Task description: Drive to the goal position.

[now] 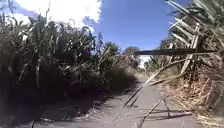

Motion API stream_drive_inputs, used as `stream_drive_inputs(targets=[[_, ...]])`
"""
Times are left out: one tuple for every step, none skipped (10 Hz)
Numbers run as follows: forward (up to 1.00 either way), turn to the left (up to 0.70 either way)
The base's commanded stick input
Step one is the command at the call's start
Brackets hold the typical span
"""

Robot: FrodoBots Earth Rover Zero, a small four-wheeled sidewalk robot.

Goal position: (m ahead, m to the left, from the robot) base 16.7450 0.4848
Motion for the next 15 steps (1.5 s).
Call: stream_drive_inputs(targets=[[0.70,0.00],[0.70,0.00],[0.70,0.02],[0.70,0.03],[0.70,0.00],[0.70,0.00],[0.70,0.00],[0.70,0.00],[0.70,0.00],[0.70,-0.35],[0.70,-0.35],[0.70,-0.35],[0.70,-0.35],[0.70,-0.35],[0.70,-0.35]])
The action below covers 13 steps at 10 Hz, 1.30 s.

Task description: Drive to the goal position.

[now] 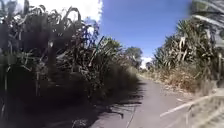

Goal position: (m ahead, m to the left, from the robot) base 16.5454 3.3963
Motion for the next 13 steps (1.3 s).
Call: stream_drive_inputs(targets=[[0.70,-0.35],[0.70,-0.35],[0.70,0.00],[0.70,0.00],[0.70,0.00],[0.70,0.00],[0.70,0.00],[0.70,0.00],[0.70,0.00],[0.70,0.00],[0.70,0.00],[0.70,0.00],[0.70,0.00]])
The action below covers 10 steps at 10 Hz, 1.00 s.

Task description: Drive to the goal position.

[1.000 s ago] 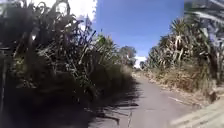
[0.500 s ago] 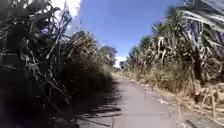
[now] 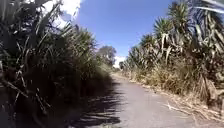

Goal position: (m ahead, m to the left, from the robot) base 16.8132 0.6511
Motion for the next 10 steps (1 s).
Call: stream_drive_inputs(targets=[[0.70,0.00],[0.70,-0.04],[0.70,-0.18],[0.70,-0.33],[0.70,-0.35],[0.70,-0.35],[0.70,0.00],[0.70,0.00],[0.70,0.00],[0.70,0.00]])
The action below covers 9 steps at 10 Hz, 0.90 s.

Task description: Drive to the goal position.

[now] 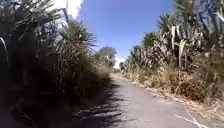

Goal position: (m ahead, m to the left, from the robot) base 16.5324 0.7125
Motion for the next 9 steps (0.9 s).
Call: stream_drive_inputs(targets=[[0.70,0.00],[0.70,0.00],[0.70,0.00],[0.70,0.00],[0.70,0.00],[0.70,0.00],[0.70,0.00],[0.70,0.00],[0.70,0.00]])
